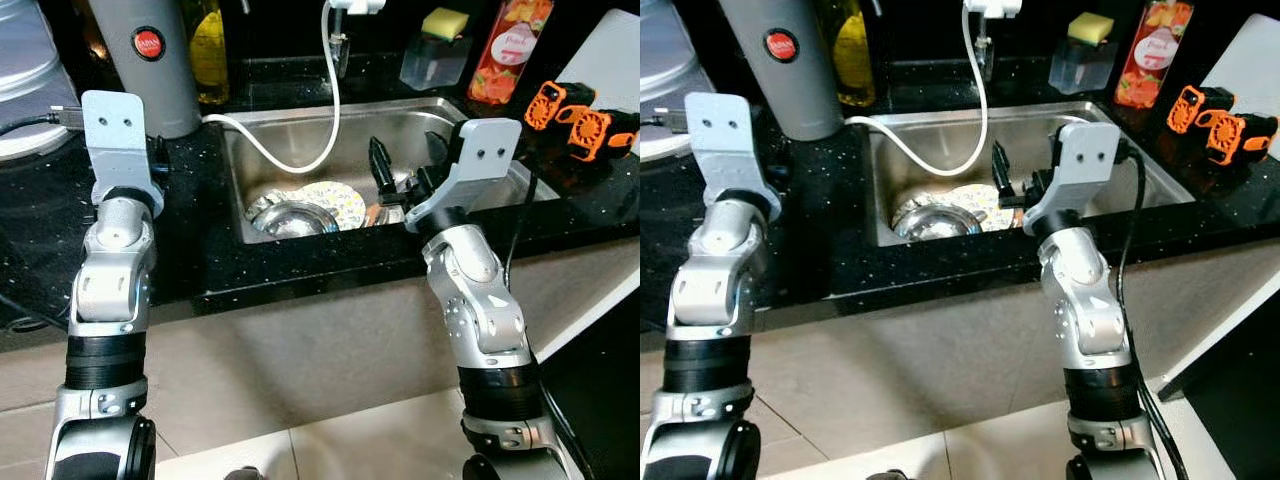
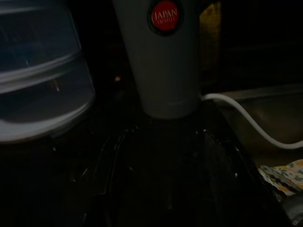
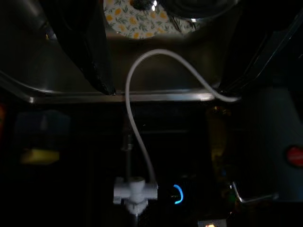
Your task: Kitchen organization
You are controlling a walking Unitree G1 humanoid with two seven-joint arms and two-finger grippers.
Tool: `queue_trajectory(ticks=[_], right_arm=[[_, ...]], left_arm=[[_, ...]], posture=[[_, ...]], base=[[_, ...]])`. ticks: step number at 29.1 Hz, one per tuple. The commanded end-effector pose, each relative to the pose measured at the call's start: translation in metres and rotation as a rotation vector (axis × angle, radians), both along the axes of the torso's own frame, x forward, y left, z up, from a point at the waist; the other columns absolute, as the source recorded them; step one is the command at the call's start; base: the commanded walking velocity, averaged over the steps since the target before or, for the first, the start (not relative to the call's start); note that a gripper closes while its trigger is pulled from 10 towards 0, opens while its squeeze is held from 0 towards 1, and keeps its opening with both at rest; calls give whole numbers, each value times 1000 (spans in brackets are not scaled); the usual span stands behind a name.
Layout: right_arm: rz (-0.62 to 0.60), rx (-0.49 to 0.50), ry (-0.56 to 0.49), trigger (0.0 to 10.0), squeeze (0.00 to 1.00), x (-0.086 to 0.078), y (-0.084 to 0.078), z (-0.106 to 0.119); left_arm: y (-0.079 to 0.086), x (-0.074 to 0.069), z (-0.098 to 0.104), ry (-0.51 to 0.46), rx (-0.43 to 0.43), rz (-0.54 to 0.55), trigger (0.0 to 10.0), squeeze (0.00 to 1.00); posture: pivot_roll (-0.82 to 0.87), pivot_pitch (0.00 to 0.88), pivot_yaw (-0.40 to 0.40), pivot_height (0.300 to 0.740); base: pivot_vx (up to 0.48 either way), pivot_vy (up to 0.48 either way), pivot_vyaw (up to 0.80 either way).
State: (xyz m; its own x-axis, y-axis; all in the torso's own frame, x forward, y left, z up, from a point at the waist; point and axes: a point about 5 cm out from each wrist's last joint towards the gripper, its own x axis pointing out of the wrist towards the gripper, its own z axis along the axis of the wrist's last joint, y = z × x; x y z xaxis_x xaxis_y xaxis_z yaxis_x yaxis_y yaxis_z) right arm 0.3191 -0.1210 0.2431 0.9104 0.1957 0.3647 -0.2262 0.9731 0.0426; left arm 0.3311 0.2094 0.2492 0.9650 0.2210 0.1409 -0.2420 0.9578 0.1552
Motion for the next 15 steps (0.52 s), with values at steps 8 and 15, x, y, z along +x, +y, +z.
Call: queue_trajectory(ticks=[8, 15], right_arm=[[-13, -20, 16, 10000, 0, 0, -3, -4], [-10, -24, 18, 10000, 0, 1, -3, -4]], left_arm=[[-8, 3, -2, 2, -8, -17, 10000, 0], [-7, 4, -1, -5, -8, -11, 10000, 0]], posture=[[60, 0, 12, 740], [68, 0, 8, 740]], base=[[0, -332, 0], [0, 0, 0]])
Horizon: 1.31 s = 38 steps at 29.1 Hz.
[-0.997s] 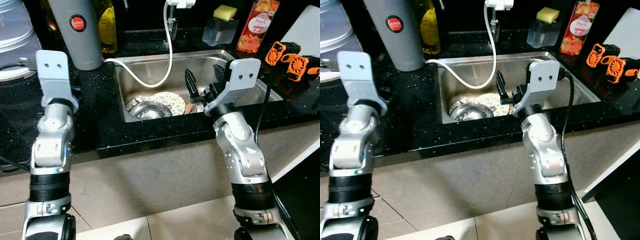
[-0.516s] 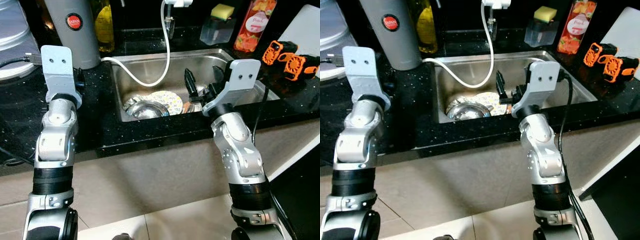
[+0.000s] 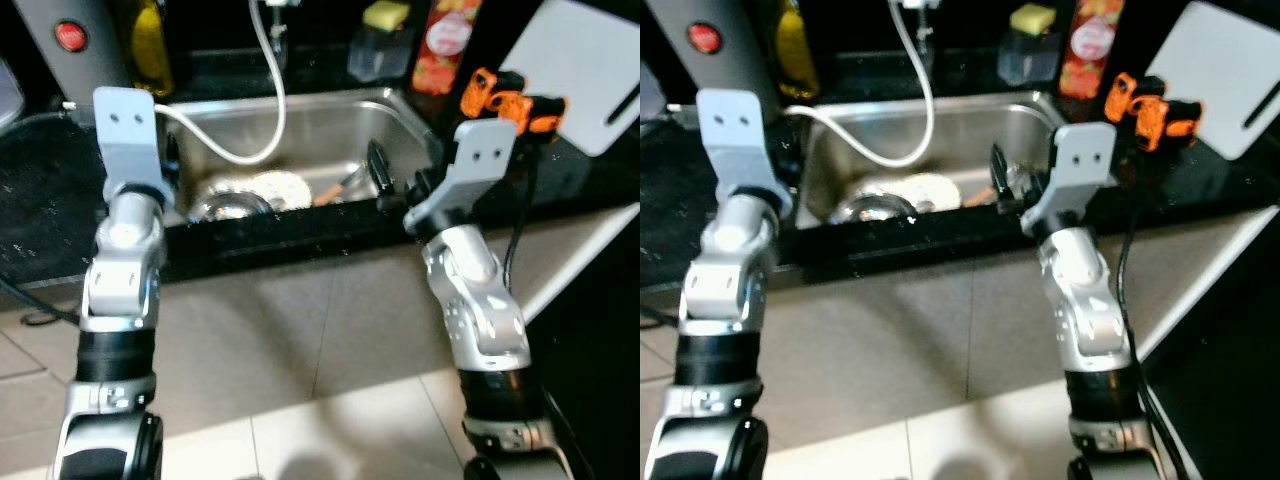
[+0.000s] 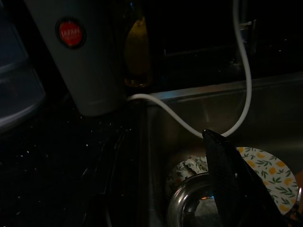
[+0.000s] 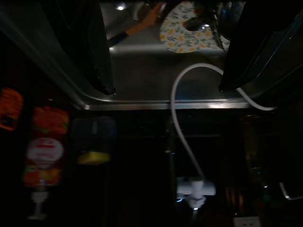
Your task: Kitchen organization
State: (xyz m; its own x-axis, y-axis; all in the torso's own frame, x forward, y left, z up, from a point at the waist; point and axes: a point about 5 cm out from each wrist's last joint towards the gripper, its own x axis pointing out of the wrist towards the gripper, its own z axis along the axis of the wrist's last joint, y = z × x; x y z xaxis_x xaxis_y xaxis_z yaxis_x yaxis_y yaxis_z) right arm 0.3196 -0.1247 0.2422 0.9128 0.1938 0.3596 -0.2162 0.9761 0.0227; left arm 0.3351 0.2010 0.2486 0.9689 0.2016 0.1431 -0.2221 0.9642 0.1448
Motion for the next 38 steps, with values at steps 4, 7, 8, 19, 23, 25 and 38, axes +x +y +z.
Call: queue_trajectory(ticks=[4, 7, 8, 19, 23, 25, 38], right_arm=[[1, -4, 19, 10000, 0, 0, 1, -4], [1, -5, 20, 10000, 0, 0, 1, -5], [1, -5, 20, 10000, 0, 0, 1, -5], [3, -36, 21, 10000, 0, 0, 1, -7], [5, -36, 21, 10000, 0, 0, 2, -7], [7, -38, 21, 10000, 0, 1, 3, -7], [0, -42, 20, 10000, 0, 1, 4, -7]], left_arm=[[1, -1, 0, -9, 4, 6, 10000, 0], [0, -1, 1, -15, 7, 1, 10000, 0], [0, -1, 2, -13, 10, -3, 10000, 0], [14, -2, 7, -6, 16, 12, 10000, 0], [7, -2, 4, -2, 27, -8, 10000, 0], [-1, -3, -1, 5, 30, -38, 10000, 0], [-11, 0, 0, -7, 21, -77, 10000, 0]], posture=[[69, 0, 8, 740], [68, 0, 10, 740], [68, 0, 11, 740], [73, 0, 8, 740], [74, 0, 7, 740], [74, 0, 7, 740], [69, 0, 8, 740]], base=[[0, 0, 0], [0, 0, 0], [0, 0, 0], [0, 0, 0], [0, 0, 0], [0, 0, 0], [0, 0, 0]])
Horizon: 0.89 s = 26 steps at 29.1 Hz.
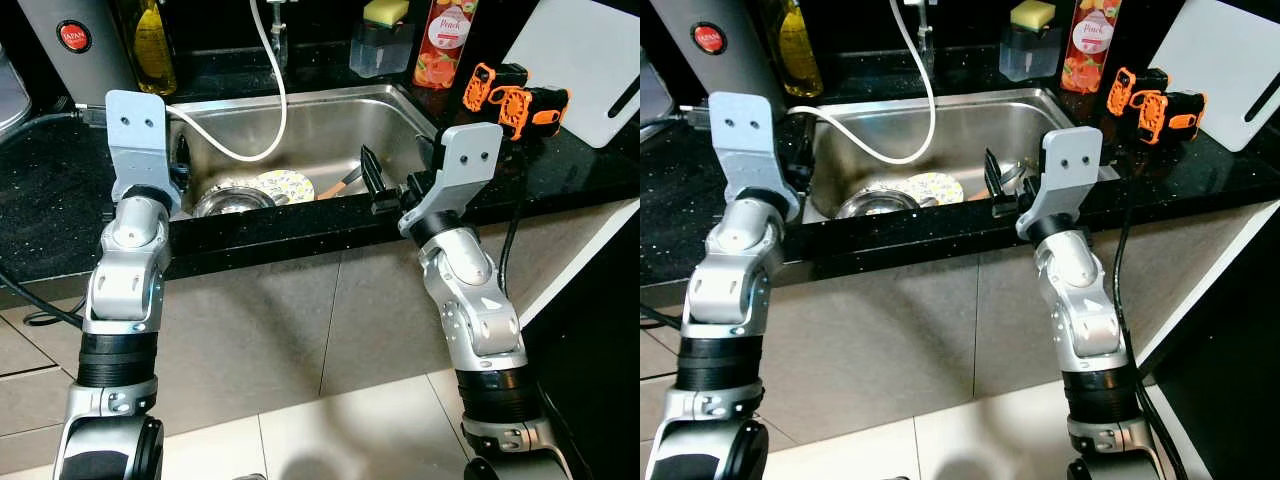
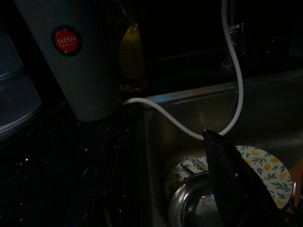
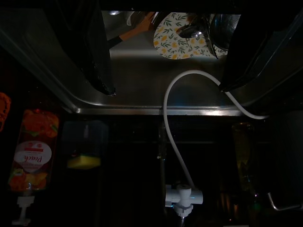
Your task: Kitchen organization
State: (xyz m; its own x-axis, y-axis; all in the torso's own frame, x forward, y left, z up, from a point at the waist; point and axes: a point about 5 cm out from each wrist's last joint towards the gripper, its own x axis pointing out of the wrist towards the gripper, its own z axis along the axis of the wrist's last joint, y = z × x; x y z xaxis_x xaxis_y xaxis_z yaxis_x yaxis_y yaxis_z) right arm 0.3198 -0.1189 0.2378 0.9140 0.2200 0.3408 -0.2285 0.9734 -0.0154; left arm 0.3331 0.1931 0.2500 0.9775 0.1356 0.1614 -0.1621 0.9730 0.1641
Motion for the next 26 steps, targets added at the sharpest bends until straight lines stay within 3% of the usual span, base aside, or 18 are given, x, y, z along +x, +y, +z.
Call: queue_trajectory(ticks=[1, 17, 26], right_arm=[[-13, -1, 9, 10000, 0, 1, -2, -2], [-12, -11, 7, 10000, 0, 3, -2, -2], [-5, -13, 15, 10000, 0, 3, -1, -3]], left_arm=[[-3, 2, -2, 8, -2, -13, 10000, 0], [-4, 3, -1, 0, 1, -15, 10000, 0], [-6, 3, -1, -1, -1, -20, 10000, 0]], posture=[[69, 0, 8, 740], [68, 0, 4, 740], [66, 0, 4, 740]], base=[[0, 0, 0], [0, 0, 479], [0, 0, 0]])
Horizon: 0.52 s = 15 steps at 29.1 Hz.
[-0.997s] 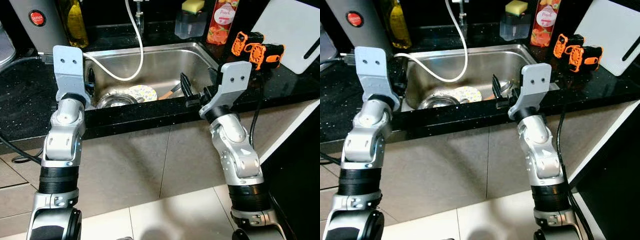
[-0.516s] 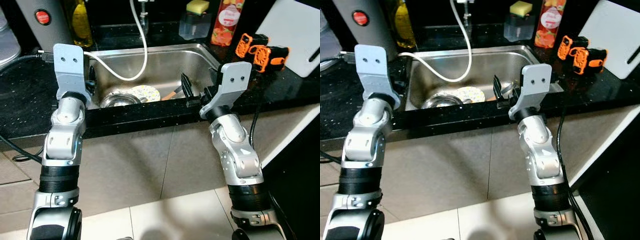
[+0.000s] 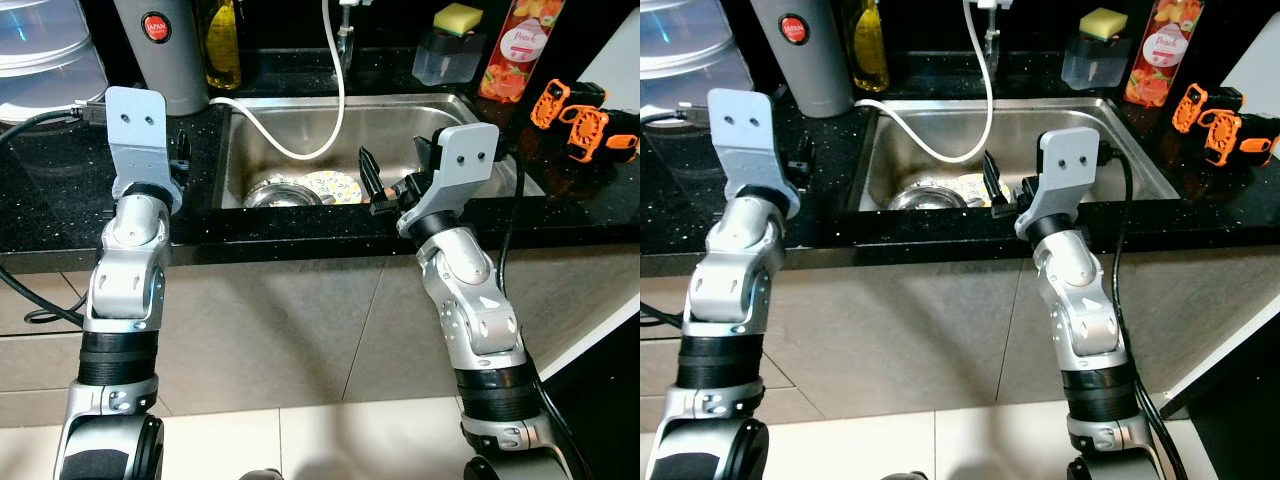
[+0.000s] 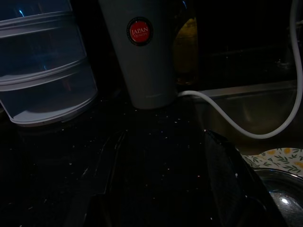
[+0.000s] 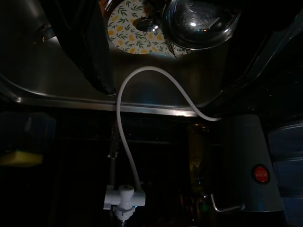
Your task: Kitchen organization
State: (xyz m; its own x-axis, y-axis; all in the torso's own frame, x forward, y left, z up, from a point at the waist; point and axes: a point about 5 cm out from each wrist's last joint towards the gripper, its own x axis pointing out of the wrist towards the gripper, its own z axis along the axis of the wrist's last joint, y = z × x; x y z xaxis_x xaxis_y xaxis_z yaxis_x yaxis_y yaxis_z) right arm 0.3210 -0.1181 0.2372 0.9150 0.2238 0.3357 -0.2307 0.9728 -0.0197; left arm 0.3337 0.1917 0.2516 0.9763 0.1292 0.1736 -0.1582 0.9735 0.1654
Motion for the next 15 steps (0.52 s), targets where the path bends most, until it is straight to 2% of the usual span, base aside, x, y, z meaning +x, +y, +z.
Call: queue_trajectory(ticks=[1, 5, 15], right_arm=[[-6, -6, 11, 10000, 0, 1, -2, -3], [-9, -10, 4, 10000, 0, 2, -2, -2], [-21, -9, 13, 10000, 0, 3, -2, -3]], left_arm=[[-5, 3, -3, 11, -4, -14, 10000, 0], [-5, 3, -3, 11, -4, -14, 10000, 0], [-5, 4, -2, 12, 1, -18, 10000, 0]], posture=[[66, 0, 4, 740], [65, 0, 4, 740], [71, 0, 8, 740]], base=[[0, 0, 0], [0, 0, 0], [0, 0, 800]])
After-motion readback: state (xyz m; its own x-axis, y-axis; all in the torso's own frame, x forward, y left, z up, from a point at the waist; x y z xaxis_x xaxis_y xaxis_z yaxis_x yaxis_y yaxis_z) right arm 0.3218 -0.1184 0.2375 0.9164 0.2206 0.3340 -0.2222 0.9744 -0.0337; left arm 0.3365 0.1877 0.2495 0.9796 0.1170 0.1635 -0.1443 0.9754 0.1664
